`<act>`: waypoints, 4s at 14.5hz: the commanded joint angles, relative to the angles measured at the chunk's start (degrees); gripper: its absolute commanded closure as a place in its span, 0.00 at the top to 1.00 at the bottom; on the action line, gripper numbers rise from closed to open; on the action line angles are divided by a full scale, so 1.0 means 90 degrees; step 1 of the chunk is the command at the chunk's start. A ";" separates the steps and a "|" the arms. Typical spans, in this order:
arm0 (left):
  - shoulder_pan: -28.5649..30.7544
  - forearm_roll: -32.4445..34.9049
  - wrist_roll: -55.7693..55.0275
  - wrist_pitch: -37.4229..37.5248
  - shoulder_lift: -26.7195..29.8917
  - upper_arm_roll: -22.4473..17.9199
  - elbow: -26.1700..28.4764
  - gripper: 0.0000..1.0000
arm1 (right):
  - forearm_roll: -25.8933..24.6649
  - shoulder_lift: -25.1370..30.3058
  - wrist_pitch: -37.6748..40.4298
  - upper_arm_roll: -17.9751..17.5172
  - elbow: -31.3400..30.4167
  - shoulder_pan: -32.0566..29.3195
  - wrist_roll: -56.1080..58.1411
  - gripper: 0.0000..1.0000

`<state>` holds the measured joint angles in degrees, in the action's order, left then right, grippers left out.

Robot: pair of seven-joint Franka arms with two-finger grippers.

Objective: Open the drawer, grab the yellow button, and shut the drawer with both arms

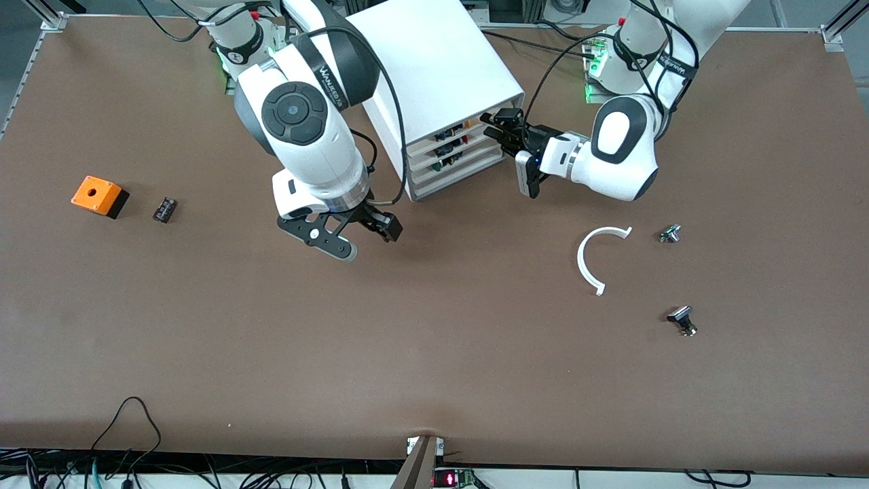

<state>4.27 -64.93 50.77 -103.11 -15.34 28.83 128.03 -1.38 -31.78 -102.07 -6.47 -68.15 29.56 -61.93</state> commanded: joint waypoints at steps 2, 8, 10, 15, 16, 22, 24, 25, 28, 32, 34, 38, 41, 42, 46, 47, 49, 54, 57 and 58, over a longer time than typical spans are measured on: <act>0.0053 -0.0198 0.0169 -0.0204 0.0171 0.0146 0.0189 0.19 | 0.0035 -0.0150 -0.0065 0.0015 0.0413 0.0153 -0.0111 1.00; 0.0315 0.0054 0.0091 -0.0204 -0.0044 -0.0009 -0.0074 0.00 | 0.0085 -0.0306 -0.0270 0.0015 0.0609 0.0280 -0.0511 1.00; 0.0676 0.0775 0.0033 -0.0175 -0.0374 -0.0010 -0.0483 0.00 | 0.0133 -0.0413 -0.0299 0.0015 0.0784 0.0309 -0.0697 1.00; 0.1117 0.1588 0.0023 -0.0145 -0.1039 -0.0126 -0.1294 0.00 | 0.0153 -0.0560 -0.0952 0.0015 0.0960 0.0611 -0.1564 1.00; 0.1137 0.1744 -0.0103 -0.0136 -0.1098 -0.0146 -0.1460 0.00 | 0.0143 -0.0657 -0.1031 0.0025 0.1047 0.0748 -0.1828 1.00; 0.1263 0.1987 -0.0241 -0.0048 -0.1011 -0.0156 -0.1704 1.00 | 0.0143 -0.1019 -0.1540 0.0074 0.1214 0.1324 -0.3068 1.00; 0.1390 0.2543 -0.0784 0.0379 -0.0943 -0.0147 -0.2133 1.00 | 0.0143 -0.1107 -0.1588 0.0035 0.1214 0.1471 -0.3566 1.00; 0.1439 0.2826 -0.1339 0.0759 -0.0914 -0.0147 -0.2406 1.00 | 0.0143 -0.1127 -0.1569 0.0025 0.1214 0.1501 -0.3733 1.00; 0.1517 0.3609 -0.2785 0.1960 -0.0913 -0.0137 -0.3392 1.00 | 0.0406 -0.1215 -0.1453 0.0015 0.1205 0.1589 -0.4144 1.00; 0.1713 0.3737 -0.3520 0.3144 -0.0446 -0.0156 -0.4029 1.00 | 0.0739 -0.1273 -0.0994 0.0015 0.1166 0.1628 -0.4310 1.00; 0.1830 0.4446 -0.4106 0.3409 -0.0299 -0.0089 -0.4379 1.00 | 0.0739 -0.1370 -0.0895 0.0025 0.1126 0.1793 -0.4359 1.00; 0.1743 0.5893 -0.4781 0.3654 -0.0249 0.0088 -0.5083 1.00 | 0.0758 -0.1527 -0.0876 0.0025 0.1088 0.1882 -0.4428 1.00; 0.1577 0.6812 -0.4948 0.3615 -0.0298 0.0088 -0.5143 1.00 | 0.0788 -0.1479 -0.0516 0.0015 0.1077 0.1911 -0.4418 0.97; 0.1489 0.6901 -0.4958 0.3566 -0.0337 0.0088 -0.5143 1.00 | 0.0778 -0.1449 -0.0389 0.0015 0.1097 0.1930 -0.4418 0.93; 0.1410 0.7282 -0.4870 0.3448 -0.0697 0.0059 -0.5182 1.00 | 0.0759 -0.1430 -0.0212 0.0006 0.1107 0.1960 -0.4399 0.80; 0.1410 0.7282 -0.4870 0.3448 -0.0737 0.0059 -0.5192 1.00 | 0.0749 -0.1430 -0.0221 0.0025 0.1117 0.1960 -0.4360 0.81; 0.1410 0.7282 -0.4860 0.3448 -0.0835 0.0059 -0.5192 1.00 | 0.0749 -0.1371 -0.0221 0.0025 0.1126 0.1960 -0.4340 0.83; 0.1410 0.7311 -0.4860 0.3224 -0.1293 -0.0010 -0.5571 1.00 | 0.0710 -0.1244 -0.0202 -0.0004 0.1126 0.2057 -0.4359 0.82; 0.1401 0.7673 -0.4899 0.3243 -0.1441 0.0029 -0.5836 1.00 | 0.0680 -0.1244 -0.0231 -0.0024 0.1126 0.2165 -0.4360 0.74; 0.1410 0.7683 -0.4909 0.3253 -0.1421 0.0029 -0.5836 1.00 | 0.0671 -0.1244 -0.0260 -0.0014 0.1117 0.2165 -0.4331 0.73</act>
<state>17.48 2.29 7.27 -74.92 -26.83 28.71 78.41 4.48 -43.27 -105.03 -6.73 -58.49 48.46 -101.08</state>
